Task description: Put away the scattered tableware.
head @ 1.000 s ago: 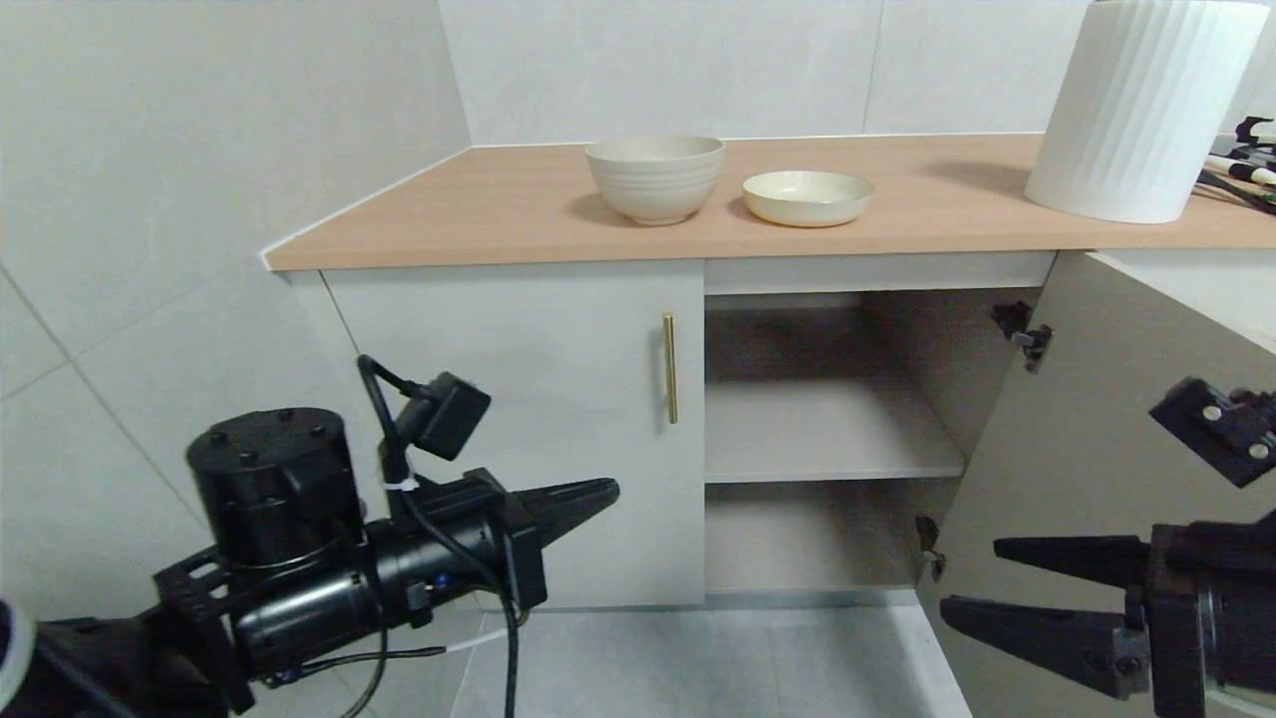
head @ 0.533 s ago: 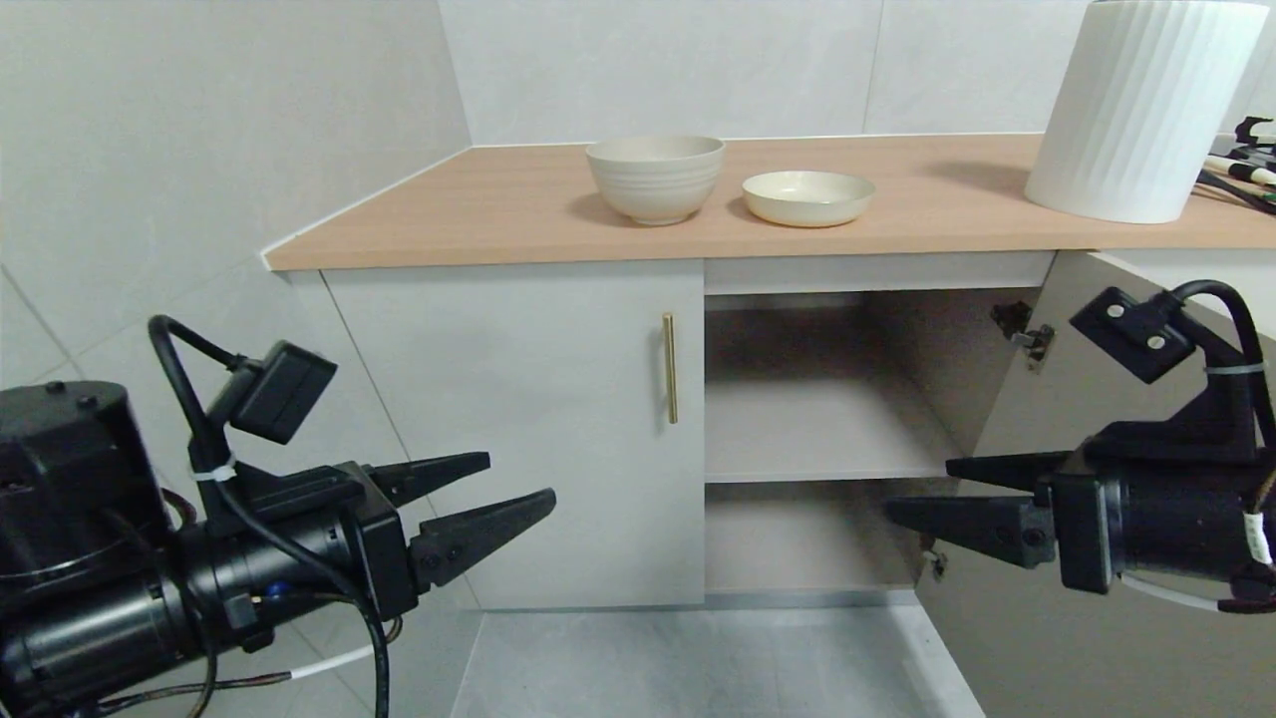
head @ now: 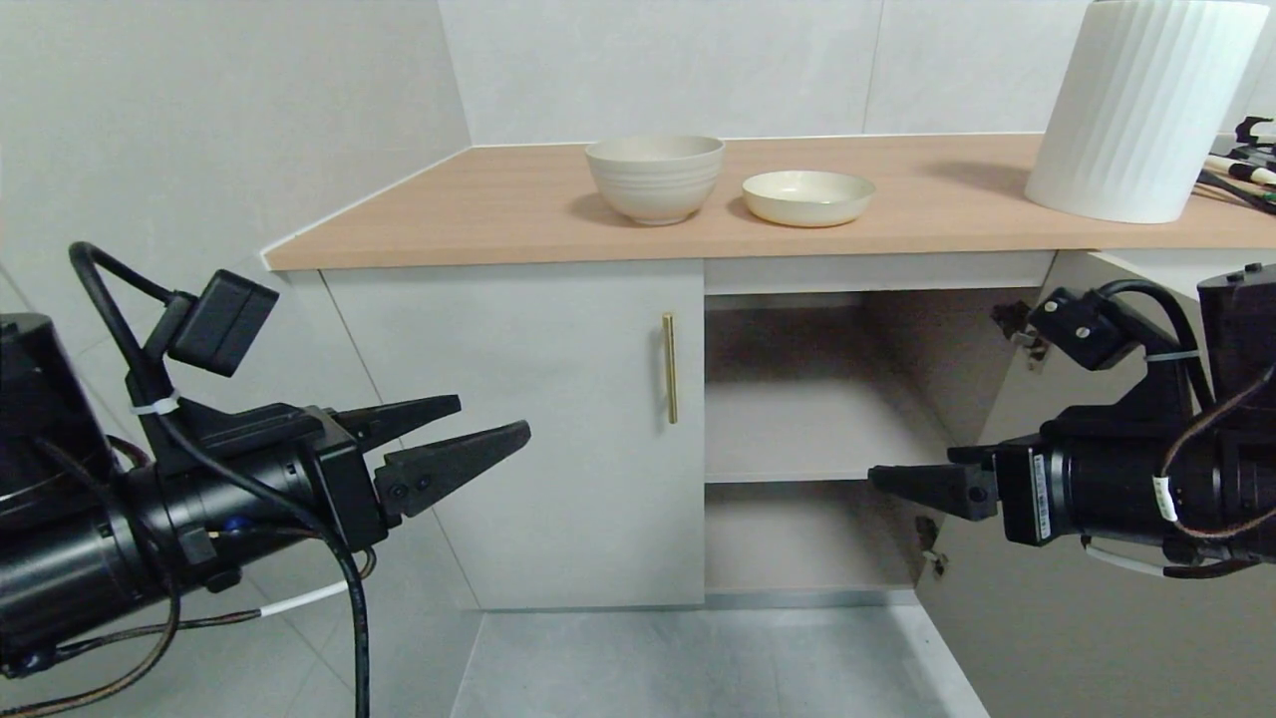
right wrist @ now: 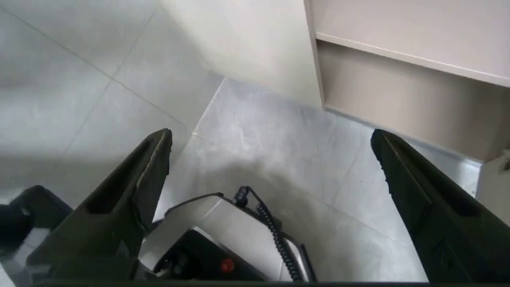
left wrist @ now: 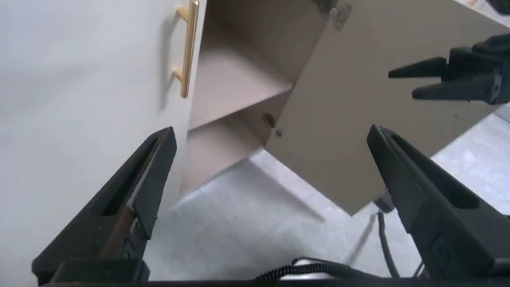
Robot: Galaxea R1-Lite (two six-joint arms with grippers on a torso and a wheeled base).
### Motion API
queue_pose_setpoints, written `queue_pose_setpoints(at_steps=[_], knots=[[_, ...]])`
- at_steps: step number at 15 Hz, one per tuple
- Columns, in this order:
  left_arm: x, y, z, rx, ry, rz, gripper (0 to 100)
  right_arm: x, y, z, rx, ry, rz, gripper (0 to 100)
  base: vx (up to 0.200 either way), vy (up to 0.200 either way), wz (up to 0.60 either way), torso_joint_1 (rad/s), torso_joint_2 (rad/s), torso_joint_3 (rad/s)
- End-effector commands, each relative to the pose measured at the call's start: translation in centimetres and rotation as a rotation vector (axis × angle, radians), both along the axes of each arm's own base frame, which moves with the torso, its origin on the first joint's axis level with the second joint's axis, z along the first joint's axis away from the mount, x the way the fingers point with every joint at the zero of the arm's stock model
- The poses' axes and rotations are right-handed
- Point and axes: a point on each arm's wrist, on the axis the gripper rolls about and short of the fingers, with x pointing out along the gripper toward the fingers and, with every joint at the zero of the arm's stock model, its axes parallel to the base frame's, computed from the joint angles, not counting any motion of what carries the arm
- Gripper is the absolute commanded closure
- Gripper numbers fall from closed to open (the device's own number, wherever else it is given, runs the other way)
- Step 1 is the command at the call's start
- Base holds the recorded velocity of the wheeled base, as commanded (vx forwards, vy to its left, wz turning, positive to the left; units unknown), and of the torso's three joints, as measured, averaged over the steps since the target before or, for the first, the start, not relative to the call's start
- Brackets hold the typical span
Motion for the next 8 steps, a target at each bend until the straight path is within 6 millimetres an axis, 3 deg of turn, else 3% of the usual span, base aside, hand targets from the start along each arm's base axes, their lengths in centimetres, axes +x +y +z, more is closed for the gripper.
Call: queue_pose_setpoints(at_steps=[1, 5, 8], knots=[[0.24, -0.08, 0.16, -0.002, -0.003, 0.000, 0, -0.08, -0.04, -0.06, 0.004, 0.003, 0.001, 0, 0.000, 0.000, 0.00, 0.000, 0.00, 0.000], [0.38, -0.09, 0.19, -0.001, -0.004, 0.002, 0, 0.00, 0.01, -0.43, 0.001, 0.008, 0.001, 0, 0.000, 0.000, 0.00, 0.000, 0.00, 0.000], [0.39, -0.14, 0.15, 0.000, -0.001, -0.001, 0, -0.23, -0.13, -0.78, -0.009, 0.012, 0.005, 0, 0.200, 0.000, 0.00, 0.004, 0.00, 0.004]])
